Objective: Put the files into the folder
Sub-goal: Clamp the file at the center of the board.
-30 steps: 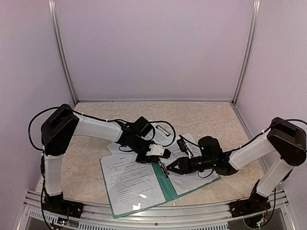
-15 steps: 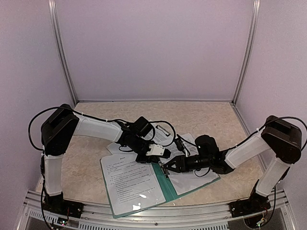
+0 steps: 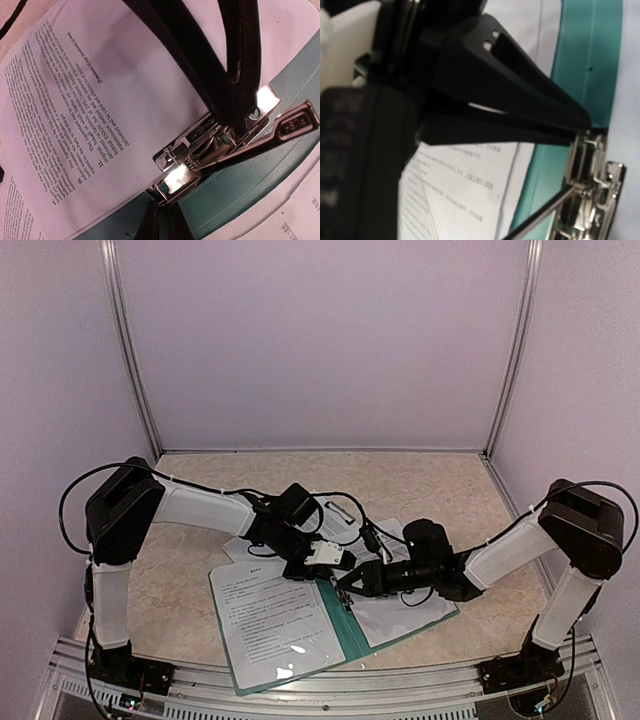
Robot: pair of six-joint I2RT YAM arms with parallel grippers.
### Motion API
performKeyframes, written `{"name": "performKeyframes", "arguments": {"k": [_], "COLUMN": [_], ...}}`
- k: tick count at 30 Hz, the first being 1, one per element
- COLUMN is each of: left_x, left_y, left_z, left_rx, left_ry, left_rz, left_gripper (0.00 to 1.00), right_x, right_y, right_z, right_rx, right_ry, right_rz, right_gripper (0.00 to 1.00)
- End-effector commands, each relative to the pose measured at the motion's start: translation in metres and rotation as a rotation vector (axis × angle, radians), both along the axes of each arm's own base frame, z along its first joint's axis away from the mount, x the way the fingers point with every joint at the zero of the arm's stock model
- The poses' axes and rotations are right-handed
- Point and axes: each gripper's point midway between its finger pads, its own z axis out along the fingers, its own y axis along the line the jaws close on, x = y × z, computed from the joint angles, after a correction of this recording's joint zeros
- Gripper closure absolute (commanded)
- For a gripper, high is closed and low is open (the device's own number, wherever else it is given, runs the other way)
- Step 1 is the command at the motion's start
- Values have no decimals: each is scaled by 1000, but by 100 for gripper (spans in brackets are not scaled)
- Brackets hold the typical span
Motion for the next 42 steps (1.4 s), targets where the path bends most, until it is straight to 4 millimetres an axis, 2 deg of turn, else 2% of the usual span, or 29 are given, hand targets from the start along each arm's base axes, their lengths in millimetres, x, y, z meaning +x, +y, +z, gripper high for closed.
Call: {"name": "performKeyframes", "arguments": {"k": [1,24,42], "left_x": [-21,-22,-22], "left_y": [25,25,27], "left_z": [-40,-41,-44], "left_rx": [134,143,159], "left_ry": [98,100,108], "left_rz": [32,33,37], "left_gripper": [100,100,100], "right_x": [0,-10,-18], "right_y": [7,7,-10], "right_z": [0,-7,-28], "right_rx": [16,28,-99], "right_ry": [11,50,28], "right_rz": [12,22,16], "right_gripper": [64,78,90]}}
